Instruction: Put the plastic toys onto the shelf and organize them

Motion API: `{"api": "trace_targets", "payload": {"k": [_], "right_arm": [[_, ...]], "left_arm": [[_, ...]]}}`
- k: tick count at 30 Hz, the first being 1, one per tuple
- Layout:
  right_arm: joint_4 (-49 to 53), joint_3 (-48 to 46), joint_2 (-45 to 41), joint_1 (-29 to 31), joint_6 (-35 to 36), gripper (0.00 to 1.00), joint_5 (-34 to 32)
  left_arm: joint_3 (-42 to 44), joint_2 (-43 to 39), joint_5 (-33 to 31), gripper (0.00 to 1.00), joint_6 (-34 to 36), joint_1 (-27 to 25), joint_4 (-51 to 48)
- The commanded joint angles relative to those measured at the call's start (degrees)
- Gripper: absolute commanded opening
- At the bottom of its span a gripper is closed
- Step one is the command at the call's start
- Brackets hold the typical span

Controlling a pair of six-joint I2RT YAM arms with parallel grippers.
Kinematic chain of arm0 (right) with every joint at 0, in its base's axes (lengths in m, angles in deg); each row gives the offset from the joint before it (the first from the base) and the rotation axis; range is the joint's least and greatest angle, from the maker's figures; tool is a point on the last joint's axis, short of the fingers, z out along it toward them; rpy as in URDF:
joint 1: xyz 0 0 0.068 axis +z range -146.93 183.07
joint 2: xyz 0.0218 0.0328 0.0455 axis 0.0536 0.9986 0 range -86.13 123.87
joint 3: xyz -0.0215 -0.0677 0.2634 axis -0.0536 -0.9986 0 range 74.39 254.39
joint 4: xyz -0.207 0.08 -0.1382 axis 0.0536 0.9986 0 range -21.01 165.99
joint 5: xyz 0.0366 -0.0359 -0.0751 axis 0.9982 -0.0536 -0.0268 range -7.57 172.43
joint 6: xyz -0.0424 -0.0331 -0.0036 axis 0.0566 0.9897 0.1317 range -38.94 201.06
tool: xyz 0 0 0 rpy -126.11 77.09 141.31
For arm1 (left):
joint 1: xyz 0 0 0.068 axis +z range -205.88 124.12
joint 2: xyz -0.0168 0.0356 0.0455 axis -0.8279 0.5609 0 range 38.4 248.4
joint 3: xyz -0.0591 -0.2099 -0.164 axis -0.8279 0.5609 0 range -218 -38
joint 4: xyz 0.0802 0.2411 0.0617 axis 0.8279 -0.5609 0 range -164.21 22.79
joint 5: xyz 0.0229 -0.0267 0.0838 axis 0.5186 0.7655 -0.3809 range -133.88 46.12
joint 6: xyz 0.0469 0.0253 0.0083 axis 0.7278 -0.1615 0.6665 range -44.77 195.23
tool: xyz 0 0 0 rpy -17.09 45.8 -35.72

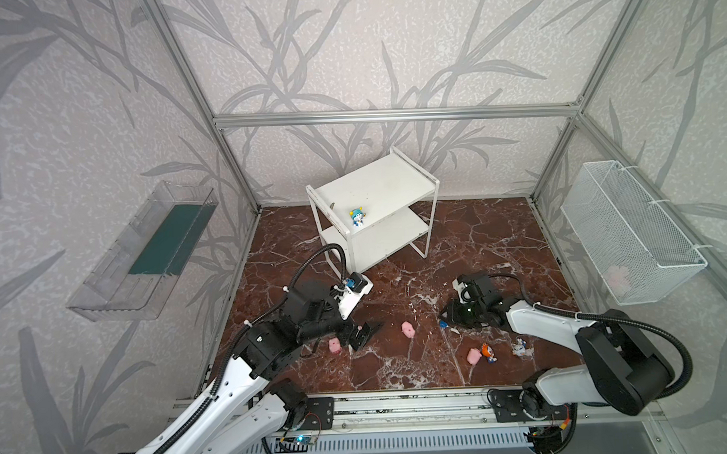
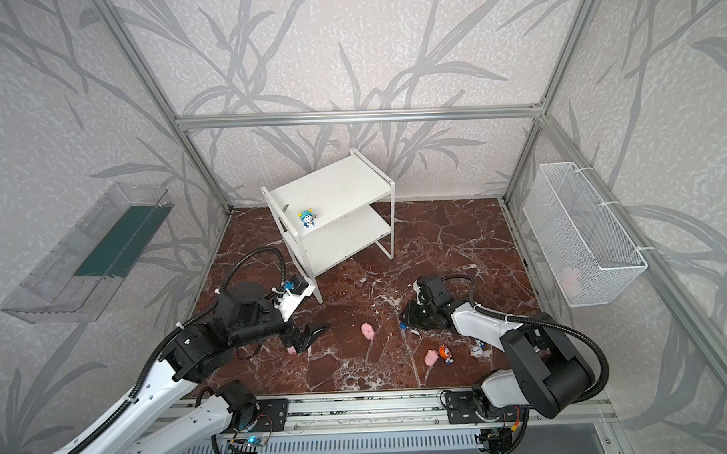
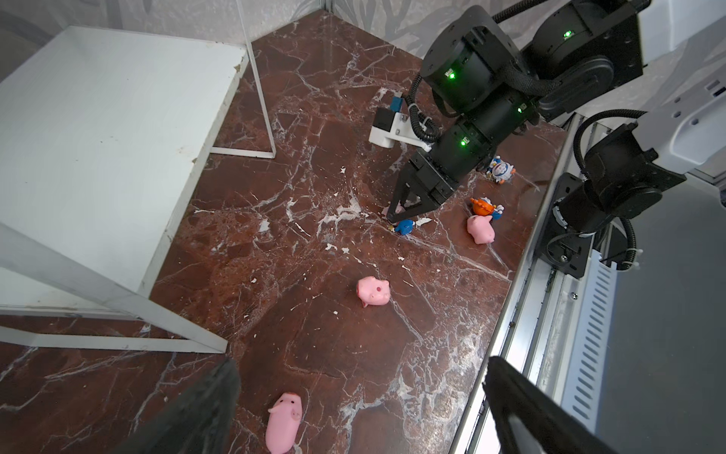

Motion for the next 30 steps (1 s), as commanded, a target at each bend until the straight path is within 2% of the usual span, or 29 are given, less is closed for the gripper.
{"api": "trace_targets", "payload": {"k": [1, 4, 8, 16, 20, 30], "right_arm": [[2.6, 2.5, 1.5, 1.8, 1.7, 0.30, -3.4], [5.7, 4.2, 1.6, 3.9, 3.2, 0.23, -6.9], [11.3, 5.9, -0.4, 6.3, 5.9, 0.19, -13.9], [24.9, 8.5, -6.1, 7.6, 10.5, 0.17, -29.0], [29.9, 9.9, -6.4, 8.5, 11.2, 0.16, -36.8], [31.7, 14.0, 1.7, 13.1, 10.7, 0.18, -41.3]], "left_arm": [[-0.7, -1.0, 1.7, 0.99, 1.1, -0.4, -0.8], [-0.4, -1.7, 1.3, 0.99, 1.0, -0.4, -0.5], [-0.3, -2.0, 0.8, 0.99, 1.1, -0.4, -0.3], [-0.3, -2.1, 0.6, 0.99, 1.1, -0.4, -0.1], [-0.3, -2.2, 0.6, 0.99, 1.0, -0.4, -0.1], [-0.2, -2.8, 0.3, 0.99, 1.0, -0.4, 0.2]]}}
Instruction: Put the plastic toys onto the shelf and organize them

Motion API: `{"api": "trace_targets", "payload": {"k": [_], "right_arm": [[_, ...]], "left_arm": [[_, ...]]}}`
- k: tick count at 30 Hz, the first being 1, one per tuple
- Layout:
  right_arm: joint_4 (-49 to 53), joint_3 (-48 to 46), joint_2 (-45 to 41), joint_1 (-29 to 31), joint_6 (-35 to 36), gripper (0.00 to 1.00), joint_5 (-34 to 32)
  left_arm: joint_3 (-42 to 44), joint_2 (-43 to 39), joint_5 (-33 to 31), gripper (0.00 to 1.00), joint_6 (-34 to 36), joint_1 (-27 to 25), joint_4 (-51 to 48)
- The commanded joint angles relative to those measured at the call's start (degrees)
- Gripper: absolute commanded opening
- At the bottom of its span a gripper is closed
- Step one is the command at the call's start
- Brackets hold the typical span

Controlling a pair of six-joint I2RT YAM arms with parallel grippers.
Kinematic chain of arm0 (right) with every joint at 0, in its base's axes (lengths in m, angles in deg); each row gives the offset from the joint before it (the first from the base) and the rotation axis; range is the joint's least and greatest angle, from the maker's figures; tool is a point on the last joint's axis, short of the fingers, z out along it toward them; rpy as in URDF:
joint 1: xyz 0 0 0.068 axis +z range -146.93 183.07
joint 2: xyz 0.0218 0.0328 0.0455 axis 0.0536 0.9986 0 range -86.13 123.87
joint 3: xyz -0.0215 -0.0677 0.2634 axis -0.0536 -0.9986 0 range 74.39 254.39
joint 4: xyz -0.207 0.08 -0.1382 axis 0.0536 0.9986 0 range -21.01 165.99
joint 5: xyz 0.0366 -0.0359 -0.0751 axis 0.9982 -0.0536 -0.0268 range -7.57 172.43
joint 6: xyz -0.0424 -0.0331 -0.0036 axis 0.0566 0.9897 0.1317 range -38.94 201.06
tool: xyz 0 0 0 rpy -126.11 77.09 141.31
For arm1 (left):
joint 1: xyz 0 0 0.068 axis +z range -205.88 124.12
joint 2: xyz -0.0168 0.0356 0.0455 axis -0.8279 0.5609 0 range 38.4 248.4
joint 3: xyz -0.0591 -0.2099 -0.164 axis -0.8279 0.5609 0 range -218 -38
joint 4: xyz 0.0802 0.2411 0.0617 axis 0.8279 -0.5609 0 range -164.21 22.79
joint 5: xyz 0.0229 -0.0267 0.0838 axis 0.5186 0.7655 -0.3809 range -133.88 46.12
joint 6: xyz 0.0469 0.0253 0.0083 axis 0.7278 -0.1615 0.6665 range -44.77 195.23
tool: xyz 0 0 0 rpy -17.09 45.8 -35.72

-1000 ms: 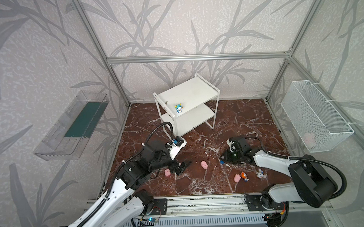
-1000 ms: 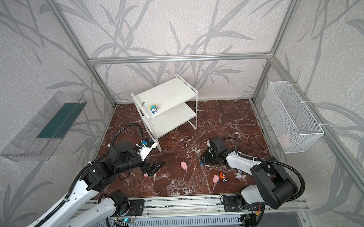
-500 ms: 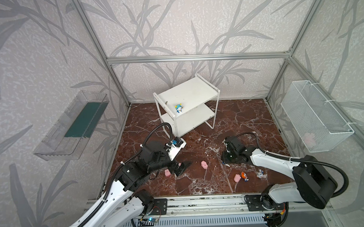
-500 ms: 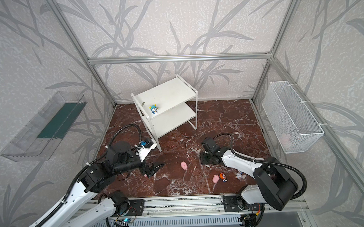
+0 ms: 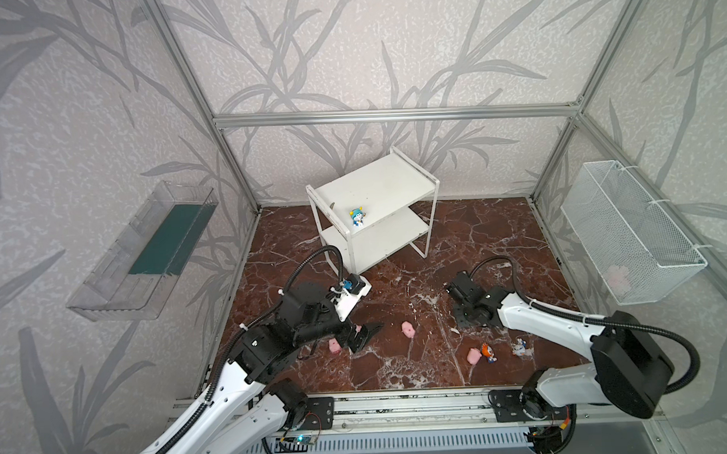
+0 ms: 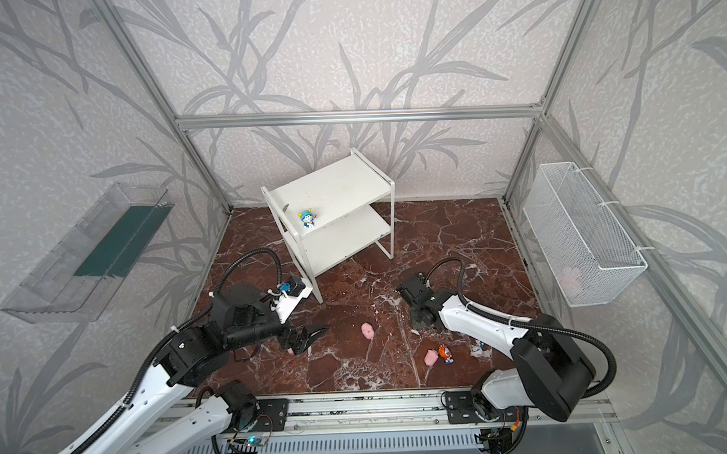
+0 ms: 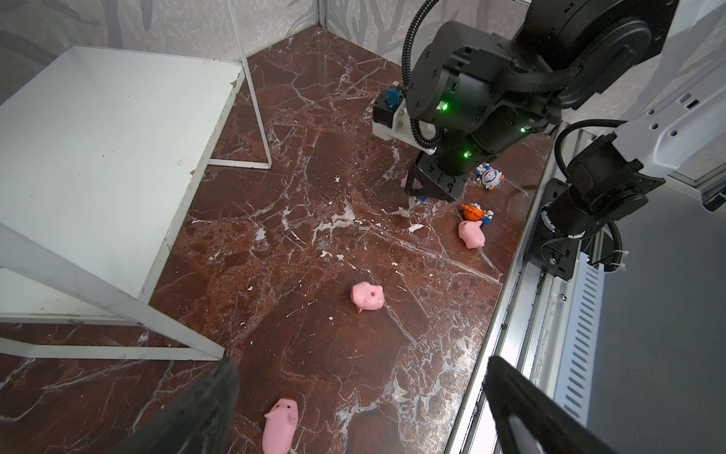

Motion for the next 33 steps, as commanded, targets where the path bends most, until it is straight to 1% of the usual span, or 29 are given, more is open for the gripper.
{"api": "trace_targets", "payload": {"k": [1, 5, 7, 12, 15, 19, 23, 25, 28, 33], "right_arm": [[1.9, 2.1, 2.8, 1.8, -0.1, 0.19, -3.2], [1.6, 3.5, 6.5, 4.2, -1.0, 0.19, -4.4], [2.3, 4.7, 8.1, 5.9, -1.5, 0.22, -5.5], [3.9, 8.7, 12.2, 10.1, -3.0, 0.36, -7.2], [4.7, 10.5, 13.4, 11.4, -4.0, 0.45, -7.3], [4.7, 11.4, 11.9, 11.9, -4.2, 0.52, -7.4], [4.6, 11.4, 8.5, 11.7, -3.5, 0.59, -7.7], [4.3, 11.1, 6.5, 11.3, -3.0, 0.61, -6.8], [1.9, 8.8, 2.7, 9.0, -2.8, 0.62, -1.8], [-7.2, 0.9, -5.5, 1.0, -3.2, 0.60, 12.9]], "left_arm": [[-0.2, -0.7, 0.0, 0.99, 1.0, -0.3, 0.2], [-0.2, -1.1, -0.2, 0.99, 1.0, -0.2, 0.3], [-0.1, -1.1, -0.2, 0.99, 1.0, -0.2, 0.4], [-0.1, -1.2, -0.3, 0.99, 1.0, -0.2, 0.4], [-0.1, -1.4, -0.5, 0.99, 1.0, -0.2, 0.4], [-0.1, -1.5, -0.6, 0.99, 1.1, -0.2, 0.5], [0.0, -1.3, -0.8, 0.99, 1.1, -0.2, 0.6], [0.0, -1.2, -0.7, 0.99, 1.2, -0.2, 0.5], [0.0, -1.1, -0.8, 0.99, 1.3, -0.2, 0.5], [0.1, -1.0, -0.8, 0.99, 1.3, -0.2, 0.8]]}}
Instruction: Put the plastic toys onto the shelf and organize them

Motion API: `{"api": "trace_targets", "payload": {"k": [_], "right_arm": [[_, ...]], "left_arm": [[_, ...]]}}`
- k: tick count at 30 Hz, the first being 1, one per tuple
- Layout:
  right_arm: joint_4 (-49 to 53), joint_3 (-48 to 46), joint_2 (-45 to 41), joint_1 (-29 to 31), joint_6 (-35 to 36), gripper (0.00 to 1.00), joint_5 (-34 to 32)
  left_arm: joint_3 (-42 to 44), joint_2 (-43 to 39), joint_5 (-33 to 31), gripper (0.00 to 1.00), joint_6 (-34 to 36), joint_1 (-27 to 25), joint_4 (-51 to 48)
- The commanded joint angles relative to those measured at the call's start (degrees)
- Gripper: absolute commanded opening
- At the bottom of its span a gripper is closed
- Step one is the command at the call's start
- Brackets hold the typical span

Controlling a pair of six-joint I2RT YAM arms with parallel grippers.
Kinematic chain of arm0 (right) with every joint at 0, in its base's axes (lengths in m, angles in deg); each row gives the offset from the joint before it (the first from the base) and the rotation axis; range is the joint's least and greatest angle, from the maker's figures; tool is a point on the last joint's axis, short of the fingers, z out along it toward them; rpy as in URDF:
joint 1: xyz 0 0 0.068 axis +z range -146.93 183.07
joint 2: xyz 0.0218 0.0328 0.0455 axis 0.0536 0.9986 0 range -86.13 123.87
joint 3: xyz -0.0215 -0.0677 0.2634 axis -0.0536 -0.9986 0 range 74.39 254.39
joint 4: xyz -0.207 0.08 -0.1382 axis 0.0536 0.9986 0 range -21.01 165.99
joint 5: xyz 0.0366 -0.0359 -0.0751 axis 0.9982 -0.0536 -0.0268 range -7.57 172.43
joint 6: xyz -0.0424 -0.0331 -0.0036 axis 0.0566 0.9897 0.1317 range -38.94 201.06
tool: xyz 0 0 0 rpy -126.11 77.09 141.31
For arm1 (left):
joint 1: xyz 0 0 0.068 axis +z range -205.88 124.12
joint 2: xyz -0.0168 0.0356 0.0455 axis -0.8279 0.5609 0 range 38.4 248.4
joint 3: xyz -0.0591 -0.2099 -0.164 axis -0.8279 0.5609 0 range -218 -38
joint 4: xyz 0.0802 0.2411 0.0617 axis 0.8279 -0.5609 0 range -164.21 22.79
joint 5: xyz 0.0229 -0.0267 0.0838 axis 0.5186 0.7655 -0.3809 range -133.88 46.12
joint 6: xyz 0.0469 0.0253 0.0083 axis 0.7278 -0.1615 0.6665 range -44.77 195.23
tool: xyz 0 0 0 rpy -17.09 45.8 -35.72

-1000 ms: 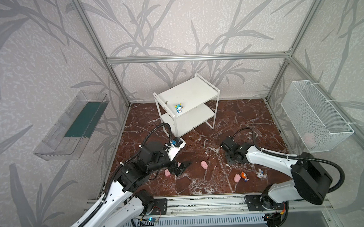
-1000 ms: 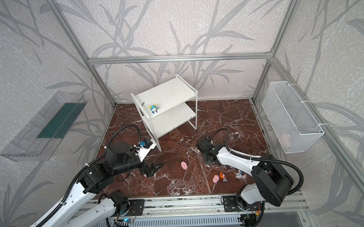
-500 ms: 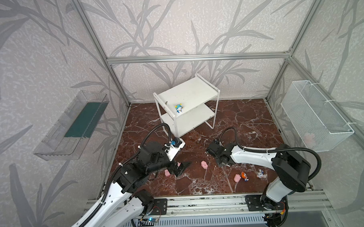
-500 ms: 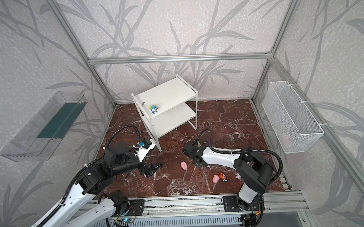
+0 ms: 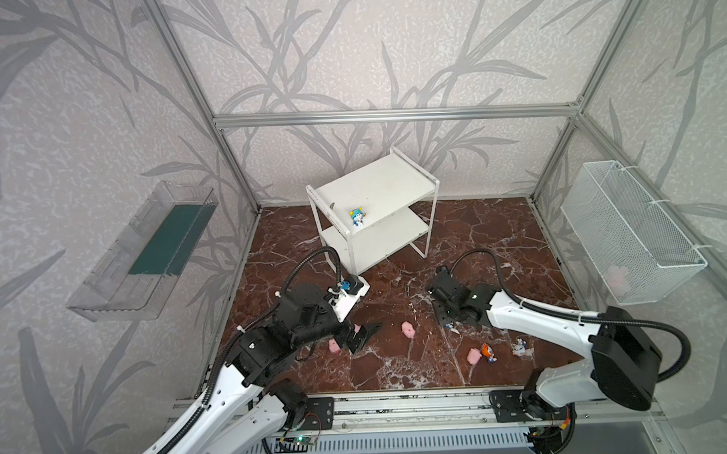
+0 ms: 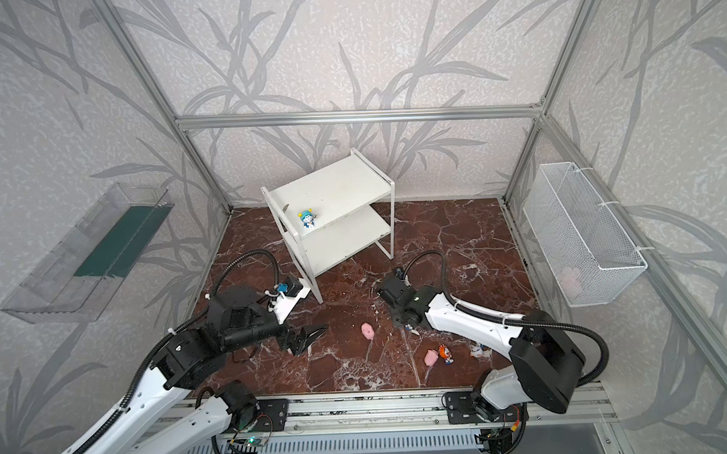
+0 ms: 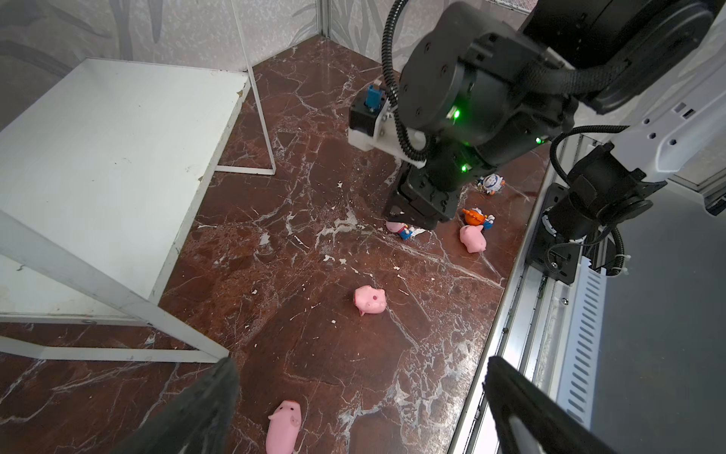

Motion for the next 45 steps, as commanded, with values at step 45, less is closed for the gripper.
{"api": "trace_targets", "payload": {"k": [45], "right_arm": [[-15.9, -14.4, -2.6, -17.3, 3.2, 0.53, 26.8]], "left_arm": [[0.3, -0.3, -0.7, 0.99, 1.4, -0.2, 1.2]]}}
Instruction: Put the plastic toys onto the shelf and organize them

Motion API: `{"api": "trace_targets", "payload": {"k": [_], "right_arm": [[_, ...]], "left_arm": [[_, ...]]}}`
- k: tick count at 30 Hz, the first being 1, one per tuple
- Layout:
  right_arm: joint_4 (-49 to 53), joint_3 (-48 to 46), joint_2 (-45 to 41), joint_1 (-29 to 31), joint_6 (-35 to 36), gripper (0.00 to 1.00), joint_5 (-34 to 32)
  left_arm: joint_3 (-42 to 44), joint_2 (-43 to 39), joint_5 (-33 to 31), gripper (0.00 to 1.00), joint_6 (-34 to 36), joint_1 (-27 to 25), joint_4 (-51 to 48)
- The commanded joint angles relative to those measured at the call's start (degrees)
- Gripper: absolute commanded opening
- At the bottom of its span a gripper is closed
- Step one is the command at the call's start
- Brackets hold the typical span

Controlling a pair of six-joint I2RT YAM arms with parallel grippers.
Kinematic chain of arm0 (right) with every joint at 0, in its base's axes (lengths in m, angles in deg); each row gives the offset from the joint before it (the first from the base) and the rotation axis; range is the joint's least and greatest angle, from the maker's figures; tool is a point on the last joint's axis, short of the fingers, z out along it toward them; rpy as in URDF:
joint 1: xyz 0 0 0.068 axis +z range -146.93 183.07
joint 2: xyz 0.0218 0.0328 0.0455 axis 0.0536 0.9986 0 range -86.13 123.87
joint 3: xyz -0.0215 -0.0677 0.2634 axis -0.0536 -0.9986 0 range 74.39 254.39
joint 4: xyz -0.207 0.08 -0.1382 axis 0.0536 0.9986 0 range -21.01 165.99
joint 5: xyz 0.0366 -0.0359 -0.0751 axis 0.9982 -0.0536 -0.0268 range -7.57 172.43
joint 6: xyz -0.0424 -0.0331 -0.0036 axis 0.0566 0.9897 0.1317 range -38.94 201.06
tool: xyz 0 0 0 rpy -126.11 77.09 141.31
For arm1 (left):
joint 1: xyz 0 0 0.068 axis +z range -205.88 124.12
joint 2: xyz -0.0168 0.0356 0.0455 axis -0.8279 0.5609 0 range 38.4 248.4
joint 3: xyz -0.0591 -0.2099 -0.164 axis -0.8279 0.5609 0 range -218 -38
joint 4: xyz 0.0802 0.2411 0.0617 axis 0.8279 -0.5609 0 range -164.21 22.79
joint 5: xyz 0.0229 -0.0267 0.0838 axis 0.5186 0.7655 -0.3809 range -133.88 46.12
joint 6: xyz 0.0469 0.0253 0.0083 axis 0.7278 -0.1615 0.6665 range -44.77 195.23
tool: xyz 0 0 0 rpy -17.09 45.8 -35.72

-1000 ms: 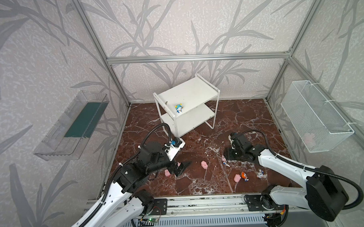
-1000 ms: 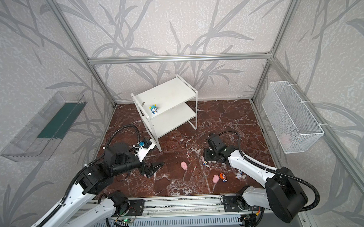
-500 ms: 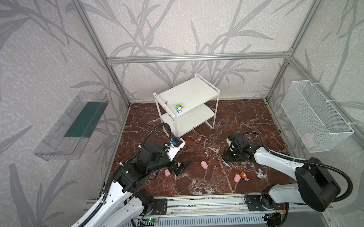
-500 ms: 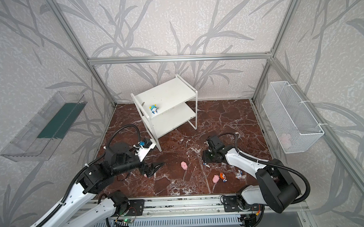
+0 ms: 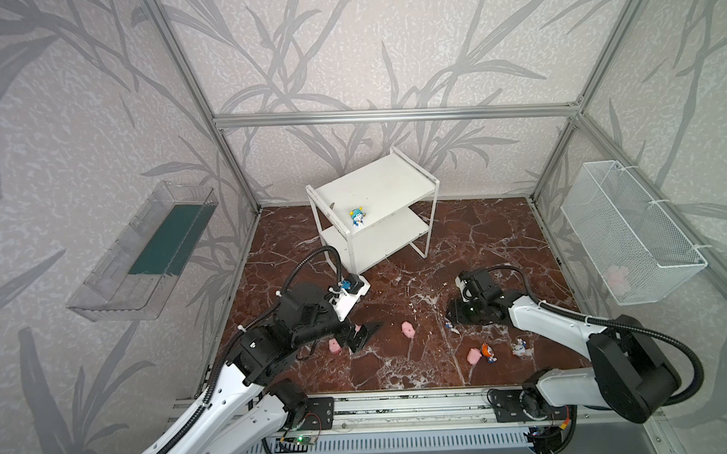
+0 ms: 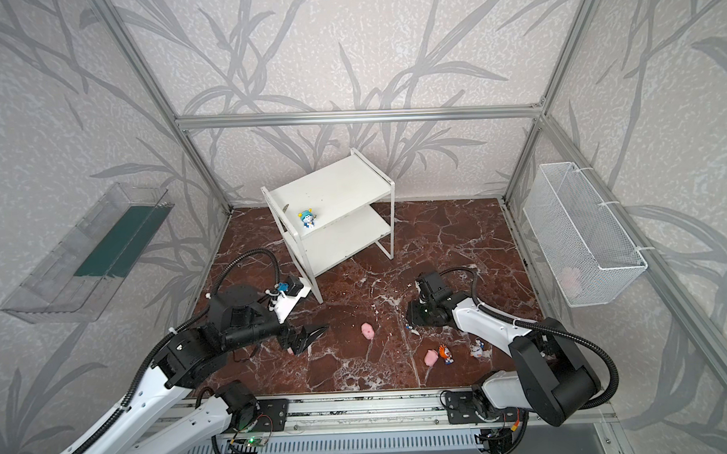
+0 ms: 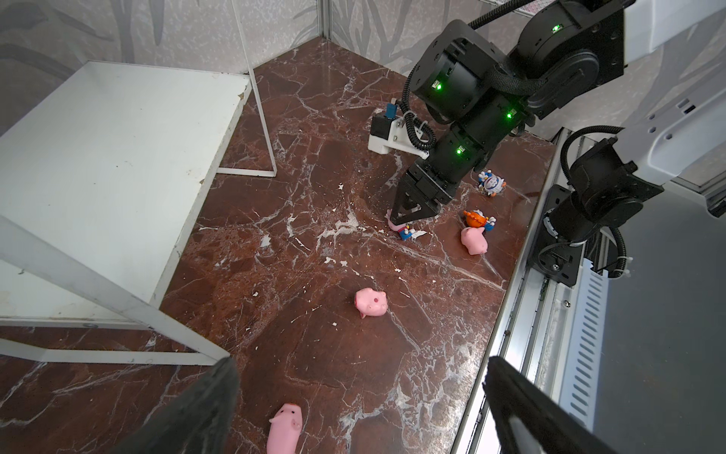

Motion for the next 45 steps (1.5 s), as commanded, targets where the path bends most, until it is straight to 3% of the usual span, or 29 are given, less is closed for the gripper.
{"api": "trace_targets", "payload": {"k": [1, 15, 45], "right_arm": [[-0.6, -1.0, -1.6, -0.3, 0.4, 0.54, 0.2], [1.1, -1.6, -4.8, -2.4, 0.9, 0.54, 0.6], [-3.1, -1.6, 3.3, -1.6, 0.7, 0.51, 4.1]], "left_arm": [[0.3, -0.6, -0.5, 0.99, 1.4, -0.1, 0.7], [0.3, -0.9, -1.1, 0.99, 1.5, -0.2, 0.6], [0.5, -2.1, -1.9, 0.99, 1.7, -0.2, 0.6]]}}
